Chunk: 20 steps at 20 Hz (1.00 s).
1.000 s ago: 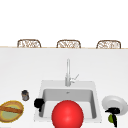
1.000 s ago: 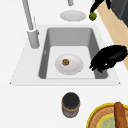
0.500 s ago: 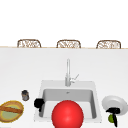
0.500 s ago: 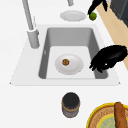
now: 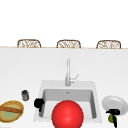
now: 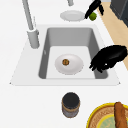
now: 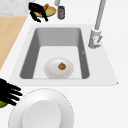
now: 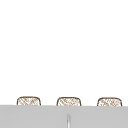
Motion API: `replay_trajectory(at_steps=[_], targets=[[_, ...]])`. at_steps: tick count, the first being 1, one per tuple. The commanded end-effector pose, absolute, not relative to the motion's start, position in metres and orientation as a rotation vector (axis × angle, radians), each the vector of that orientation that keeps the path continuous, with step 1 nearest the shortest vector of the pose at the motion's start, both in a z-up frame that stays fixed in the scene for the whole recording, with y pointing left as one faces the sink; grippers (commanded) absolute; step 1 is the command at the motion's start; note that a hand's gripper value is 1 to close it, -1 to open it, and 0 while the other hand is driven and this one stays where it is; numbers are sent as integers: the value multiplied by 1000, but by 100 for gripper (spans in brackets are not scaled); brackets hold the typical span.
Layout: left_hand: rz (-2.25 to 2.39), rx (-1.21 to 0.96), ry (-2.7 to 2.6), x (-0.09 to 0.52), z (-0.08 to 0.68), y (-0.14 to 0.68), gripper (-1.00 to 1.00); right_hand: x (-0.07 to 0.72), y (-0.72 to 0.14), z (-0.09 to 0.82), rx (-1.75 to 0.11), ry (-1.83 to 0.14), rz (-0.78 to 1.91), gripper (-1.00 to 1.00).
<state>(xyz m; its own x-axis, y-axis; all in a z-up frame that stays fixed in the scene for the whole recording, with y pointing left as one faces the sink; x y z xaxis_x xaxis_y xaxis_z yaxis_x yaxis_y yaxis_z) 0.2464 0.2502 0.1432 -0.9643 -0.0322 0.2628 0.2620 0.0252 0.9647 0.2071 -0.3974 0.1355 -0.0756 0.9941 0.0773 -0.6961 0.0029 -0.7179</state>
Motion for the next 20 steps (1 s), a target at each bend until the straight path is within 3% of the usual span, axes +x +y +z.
replay_trajectory(at_steps=[1, 6, 7, 14, 20], targets=[[-2043, -239, -2086, 246, 143, 250, 0, 209, -407, 118, -543, -716, 1532, -100], [-2043, -239, -2086, 246, 143, 250, 0, 214, -410, 105, -519, -713, 1536, -100], [-2043, -239, -2086, 246, 143, 250, 0, 216, -410, 103, -514, -716, 1536, 100], [-2043, -239, -2086, 246, 143, 250, 0, 228, -415, 116, -633, -902, 1450, 100], [-2043, -239, -2086, 246, 143, 250, 0, 240, -409, 153, -668, -871, 1472, 100]])
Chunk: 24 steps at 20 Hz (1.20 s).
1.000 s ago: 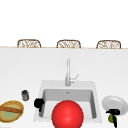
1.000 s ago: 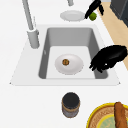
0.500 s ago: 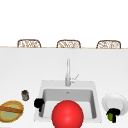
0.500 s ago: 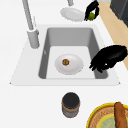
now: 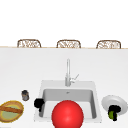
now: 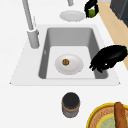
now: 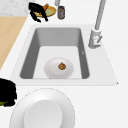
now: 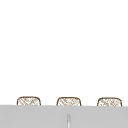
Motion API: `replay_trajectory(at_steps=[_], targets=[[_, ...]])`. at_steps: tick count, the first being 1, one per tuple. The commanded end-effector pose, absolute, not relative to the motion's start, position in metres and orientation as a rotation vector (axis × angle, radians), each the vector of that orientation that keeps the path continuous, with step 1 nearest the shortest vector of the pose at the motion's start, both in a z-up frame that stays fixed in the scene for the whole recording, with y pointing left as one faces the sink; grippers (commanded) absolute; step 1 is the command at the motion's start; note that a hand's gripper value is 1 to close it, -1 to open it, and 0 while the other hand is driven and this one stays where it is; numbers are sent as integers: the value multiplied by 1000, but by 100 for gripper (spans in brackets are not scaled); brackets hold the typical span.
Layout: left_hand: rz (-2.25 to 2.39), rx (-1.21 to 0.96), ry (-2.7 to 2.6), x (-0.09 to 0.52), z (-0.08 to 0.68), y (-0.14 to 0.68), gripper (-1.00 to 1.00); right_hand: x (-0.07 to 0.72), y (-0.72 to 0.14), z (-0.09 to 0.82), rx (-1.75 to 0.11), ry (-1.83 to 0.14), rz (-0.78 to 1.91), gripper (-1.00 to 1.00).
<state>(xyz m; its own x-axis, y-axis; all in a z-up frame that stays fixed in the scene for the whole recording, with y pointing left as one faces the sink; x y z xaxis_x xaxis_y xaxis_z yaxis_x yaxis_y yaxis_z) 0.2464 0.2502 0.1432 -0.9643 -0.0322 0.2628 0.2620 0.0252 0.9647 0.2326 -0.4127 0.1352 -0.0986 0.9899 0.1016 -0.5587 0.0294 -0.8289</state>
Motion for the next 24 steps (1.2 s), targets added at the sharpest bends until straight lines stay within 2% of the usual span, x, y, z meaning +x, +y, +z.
replay_trajectory(at_steps=[1, 24], targets=[[-2043, -239, -2086, 246, 143, 250, 0, 240, -408, 160, -667, -867, 1472, 100], [-2043, -239, -2086, 246, 143, 250, 0, 262, -261, 205, -618, -909, 1431, 100]])
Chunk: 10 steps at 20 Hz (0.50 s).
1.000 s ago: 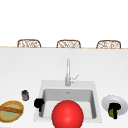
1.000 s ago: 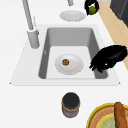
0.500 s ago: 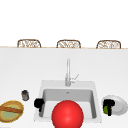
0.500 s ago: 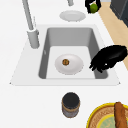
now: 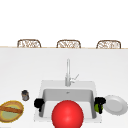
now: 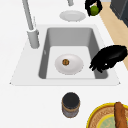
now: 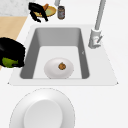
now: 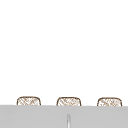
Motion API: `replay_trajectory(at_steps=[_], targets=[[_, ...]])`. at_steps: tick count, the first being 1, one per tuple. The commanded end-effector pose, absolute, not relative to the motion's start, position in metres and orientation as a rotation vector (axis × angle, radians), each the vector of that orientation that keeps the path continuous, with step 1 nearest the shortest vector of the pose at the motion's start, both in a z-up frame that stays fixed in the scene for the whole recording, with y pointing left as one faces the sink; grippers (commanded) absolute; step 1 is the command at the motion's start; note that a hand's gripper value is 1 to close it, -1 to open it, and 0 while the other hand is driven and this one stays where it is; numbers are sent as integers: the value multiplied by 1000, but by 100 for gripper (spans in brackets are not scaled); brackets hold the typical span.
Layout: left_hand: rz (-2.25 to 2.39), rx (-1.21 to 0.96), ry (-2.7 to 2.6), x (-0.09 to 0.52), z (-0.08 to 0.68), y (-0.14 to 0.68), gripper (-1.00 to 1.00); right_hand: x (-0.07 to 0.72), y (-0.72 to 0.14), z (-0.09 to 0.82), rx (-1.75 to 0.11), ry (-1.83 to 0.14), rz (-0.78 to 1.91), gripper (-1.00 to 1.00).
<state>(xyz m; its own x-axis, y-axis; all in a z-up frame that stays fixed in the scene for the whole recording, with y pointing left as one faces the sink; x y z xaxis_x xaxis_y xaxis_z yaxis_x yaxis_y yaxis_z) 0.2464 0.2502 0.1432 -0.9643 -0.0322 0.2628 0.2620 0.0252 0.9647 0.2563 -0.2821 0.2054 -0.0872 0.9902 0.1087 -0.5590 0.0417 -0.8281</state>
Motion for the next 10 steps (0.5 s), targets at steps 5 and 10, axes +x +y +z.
replay_trajectory(at_steps=[5, 10], targets=[[-2043, -239, -2086, 246, 143, 250, 0, 278, -224, 196, -607, -918, 1424, 100], [-2043, -239, -2086, 246, 143, 250, 0, 300, -189, 179, -586, -936, 1410, 100]])
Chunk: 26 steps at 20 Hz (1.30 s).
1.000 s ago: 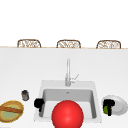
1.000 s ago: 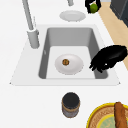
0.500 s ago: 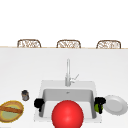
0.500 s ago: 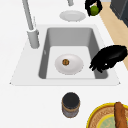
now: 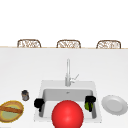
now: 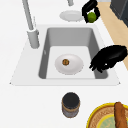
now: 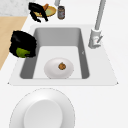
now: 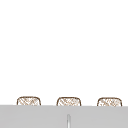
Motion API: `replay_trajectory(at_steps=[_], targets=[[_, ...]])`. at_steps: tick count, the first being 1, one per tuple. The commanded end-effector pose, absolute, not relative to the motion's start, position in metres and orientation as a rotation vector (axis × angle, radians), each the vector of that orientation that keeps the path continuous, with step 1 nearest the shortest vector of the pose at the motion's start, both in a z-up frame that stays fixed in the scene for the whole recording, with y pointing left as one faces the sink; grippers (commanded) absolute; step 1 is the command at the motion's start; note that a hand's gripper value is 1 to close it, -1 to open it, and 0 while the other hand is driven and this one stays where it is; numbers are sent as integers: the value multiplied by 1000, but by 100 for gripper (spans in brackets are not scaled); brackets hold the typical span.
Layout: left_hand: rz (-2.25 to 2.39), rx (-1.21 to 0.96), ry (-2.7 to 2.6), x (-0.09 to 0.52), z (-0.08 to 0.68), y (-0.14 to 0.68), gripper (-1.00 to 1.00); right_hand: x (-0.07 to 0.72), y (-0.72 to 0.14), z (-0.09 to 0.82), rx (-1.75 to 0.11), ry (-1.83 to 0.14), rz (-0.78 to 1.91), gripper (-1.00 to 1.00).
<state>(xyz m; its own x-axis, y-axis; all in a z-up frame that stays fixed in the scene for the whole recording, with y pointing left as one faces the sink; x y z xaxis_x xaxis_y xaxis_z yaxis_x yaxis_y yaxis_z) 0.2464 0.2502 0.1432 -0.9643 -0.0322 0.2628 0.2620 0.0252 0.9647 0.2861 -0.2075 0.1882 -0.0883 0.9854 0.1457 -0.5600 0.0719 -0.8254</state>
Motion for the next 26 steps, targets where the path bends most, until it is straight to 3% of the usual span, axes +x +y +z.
replay_trajectory(at_steps=[1, 17, 26], targets=[[-2043, -239, -2086, 246, 143, 250, 0, 305, -182, 174, -581, -940, 1407, 100], [-2043, -239, -2086, 246, 143, 250, 0, 399, -109, 51, -567, -956, 1396, 100], [-2043, -239, -2086, 246, 143, 250, 0, 404, -101, -20, -560, -969, 1386, 100]])
